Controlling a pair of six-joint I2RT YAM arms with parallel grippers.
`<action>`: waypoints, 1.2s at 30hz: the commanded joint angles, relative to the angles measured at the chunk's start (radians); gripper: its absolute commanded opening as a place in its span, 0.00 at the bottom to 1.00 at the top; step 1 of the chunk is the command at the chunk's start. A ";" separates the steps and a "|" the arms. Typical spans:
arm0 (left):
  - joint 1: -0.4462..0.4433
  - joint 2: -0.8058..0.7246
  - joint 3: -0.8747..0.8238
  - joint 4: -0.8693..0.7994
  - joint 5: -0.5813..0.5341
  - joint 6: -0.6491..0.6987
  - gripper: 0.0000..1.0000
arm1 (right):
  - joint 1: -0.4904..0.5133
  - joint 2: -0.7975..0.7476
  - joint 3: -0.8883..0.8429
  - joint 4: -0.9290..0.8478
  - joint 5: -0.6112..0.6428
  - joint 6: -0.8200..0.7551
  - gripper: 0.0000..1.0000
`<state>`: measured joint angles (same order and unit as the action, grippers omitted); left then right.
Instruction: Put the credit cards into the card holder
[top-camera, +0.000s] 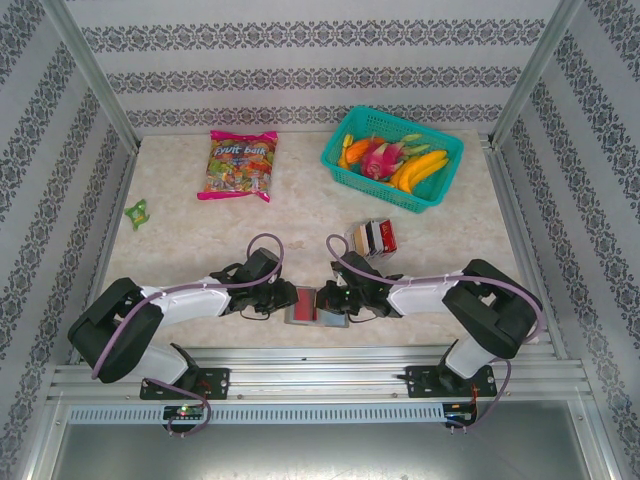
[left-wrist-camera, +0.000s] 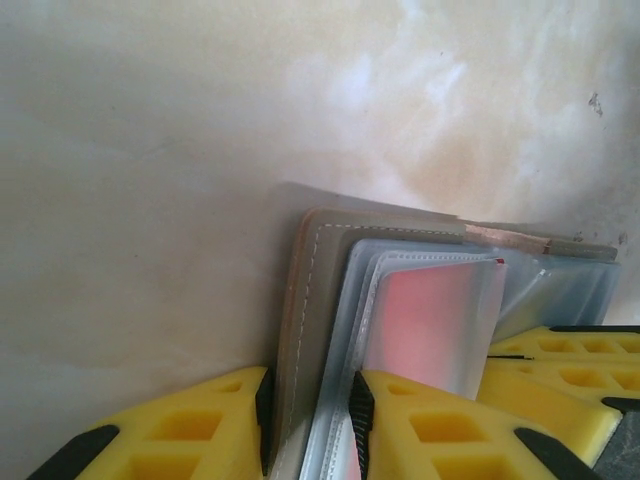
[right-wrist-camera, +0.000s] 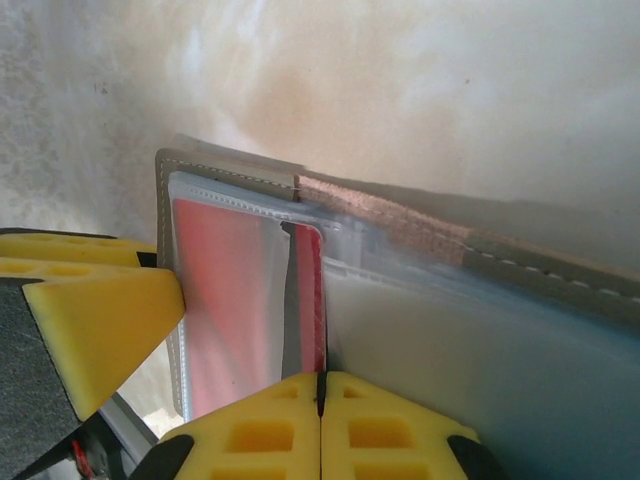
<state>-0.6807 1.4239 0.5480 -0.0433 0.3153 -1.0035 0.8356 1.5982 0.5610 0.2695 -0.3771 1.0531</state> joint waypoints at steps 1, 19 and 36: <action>-0.019 -0.008 -0.006 -0.002 0.047 0.001 0.31 | 0.031 0.042 0.031 0.143 -0.085 0.056 0.10; -0.019 -0.053 -0.021 -0.039 -0.023 -0.021 0.32 | 0.014 -0.141 0.198 -0.555 0.200 -0.232 0.21; -0.019 -0.087 0.002 -0.093 -0.055 0.004 0.32 | 0.021 -0.082 0.272 -0.822 0.438 -0.335 0.24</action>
<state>-0.6876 1.3739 0.5388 -0.0792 0.2943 -1.0107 0.8551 1.5188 0.7933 -0.4522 -0.0334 0.7727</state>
